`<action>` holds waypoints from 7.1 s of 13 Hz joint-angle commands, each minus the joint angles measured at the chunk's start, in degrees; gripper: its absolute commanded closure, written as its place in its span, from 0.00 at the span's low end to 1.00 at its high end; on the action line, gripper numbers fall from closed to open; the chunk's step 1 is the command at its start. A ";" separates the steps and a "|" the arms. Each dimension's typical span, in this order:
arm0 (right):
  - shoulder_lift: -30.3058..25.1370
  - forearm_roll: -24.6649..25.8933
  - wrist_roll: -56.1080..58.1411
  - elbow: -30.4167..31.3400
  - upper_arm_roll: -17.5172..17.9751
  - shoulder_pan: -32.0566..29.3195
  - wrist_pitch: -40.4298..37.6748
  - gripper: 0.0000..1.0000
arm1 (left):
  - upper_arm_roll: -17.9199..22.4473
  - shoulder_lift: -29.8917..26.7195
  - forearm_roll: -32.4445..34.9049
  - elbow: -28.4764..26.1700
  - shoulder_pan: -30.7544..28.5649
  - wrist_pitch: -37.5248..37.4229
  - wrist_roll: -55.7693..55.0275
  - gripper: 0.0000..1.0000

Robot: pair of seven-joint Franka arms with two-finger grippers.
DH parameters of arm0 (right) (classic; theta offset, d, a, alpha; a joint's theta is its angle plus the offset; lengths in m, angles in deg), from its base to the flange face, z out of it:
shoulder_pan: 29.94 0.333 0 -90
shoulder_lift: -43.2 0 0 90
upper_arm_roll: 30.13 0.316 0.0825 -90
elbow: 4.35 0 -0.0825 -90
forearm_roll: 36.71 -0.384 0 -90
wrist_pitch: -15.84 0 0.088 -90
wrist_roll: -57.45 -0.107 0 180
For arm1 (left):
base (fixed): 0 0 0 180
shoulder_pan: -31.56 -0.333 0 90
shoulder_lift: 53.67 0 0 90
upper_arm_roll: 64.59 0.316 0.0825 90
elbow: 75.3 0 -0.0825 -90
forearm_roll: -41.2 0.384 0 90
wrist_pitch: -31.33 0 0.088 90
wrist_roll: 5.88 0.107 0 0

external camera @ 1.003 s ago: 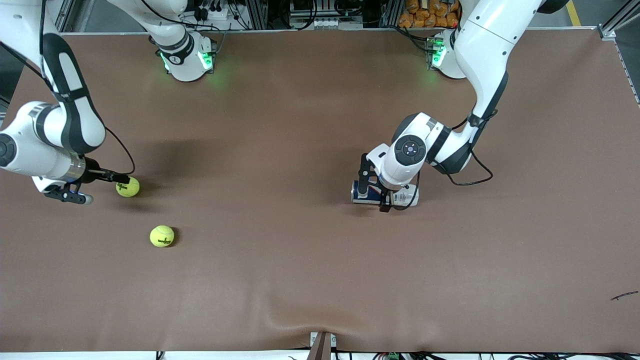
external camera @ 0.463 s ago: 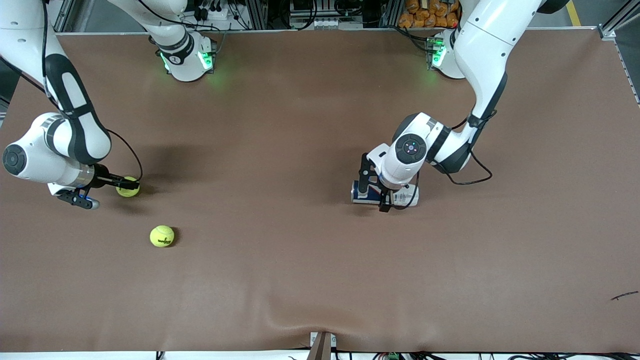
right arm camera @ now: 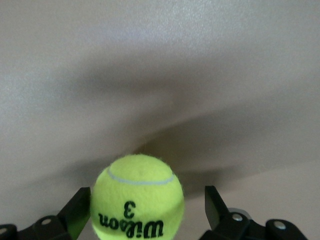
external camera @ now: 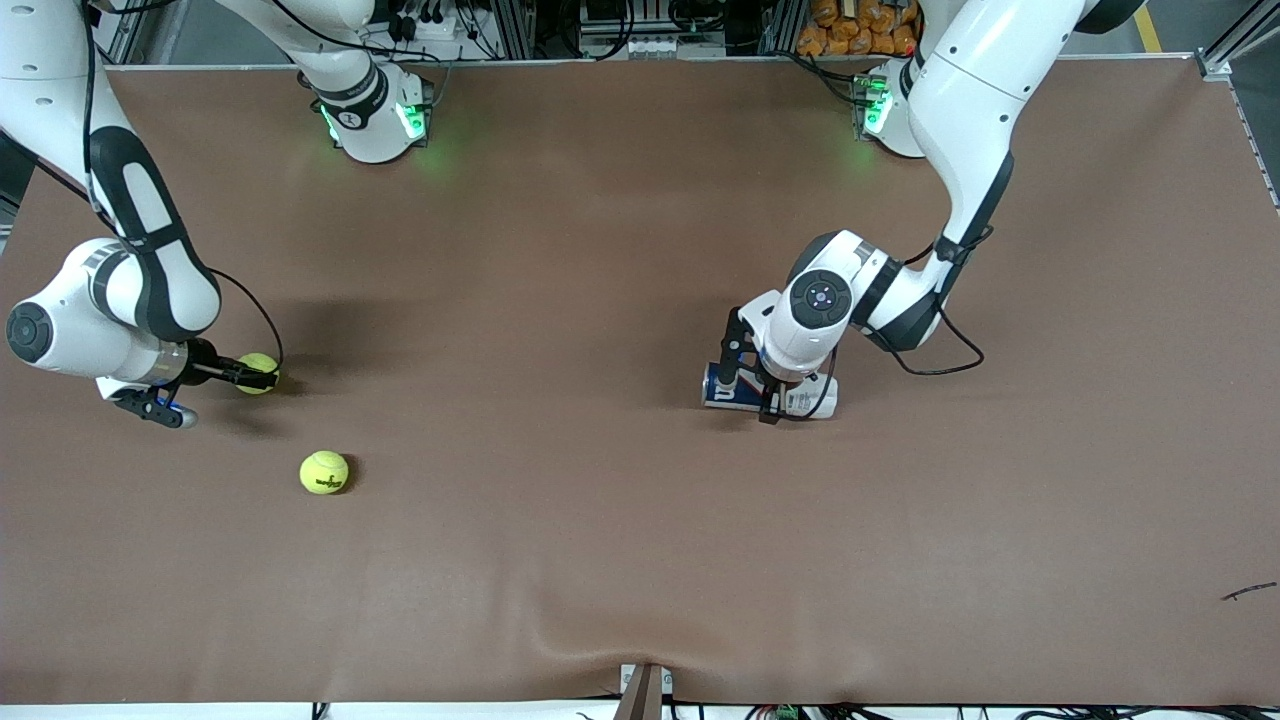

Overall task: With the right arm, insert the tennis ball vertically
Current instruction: 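Grasp the tennis ball with the right gripper while the left gripper lifts the can, then rotate the can upright with the left gripper while the right gripper lifts the ball, then move the ball over the can opening with the right gripper, then open the right gripper to drop the ball into the can, then move the right gripper to the second ball and grasp it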

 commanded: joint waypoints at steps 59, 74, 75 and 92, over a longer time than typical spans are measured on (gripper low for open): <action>-1.62 -5.35 -66.78 -31.65 1.44 54.01 -31.44 0.31 | -9.23 23.79 -116.93 15.64 0.04 -24.23 106.08 0.38; -5.93 2.72 -61.18 -32.44 0.39 42.87 -36.18 0.00 | -9.23 23.61 -117.81 15.64 0.04 -25.02 105.73 0.30; -5.58 3.79 -58.72 -32.53 0.39 39.54 -36.10 0.00 | -9.23 23.44 -117.81 15.64 0.13 -25.02 105.65 0.26; 15.17 7.51 -29.78 -31.49 0.83 17.71 -8.52 0.00 | -9.23 23.70 -119.04 15.55 0.83 -25.02 105.82 0.23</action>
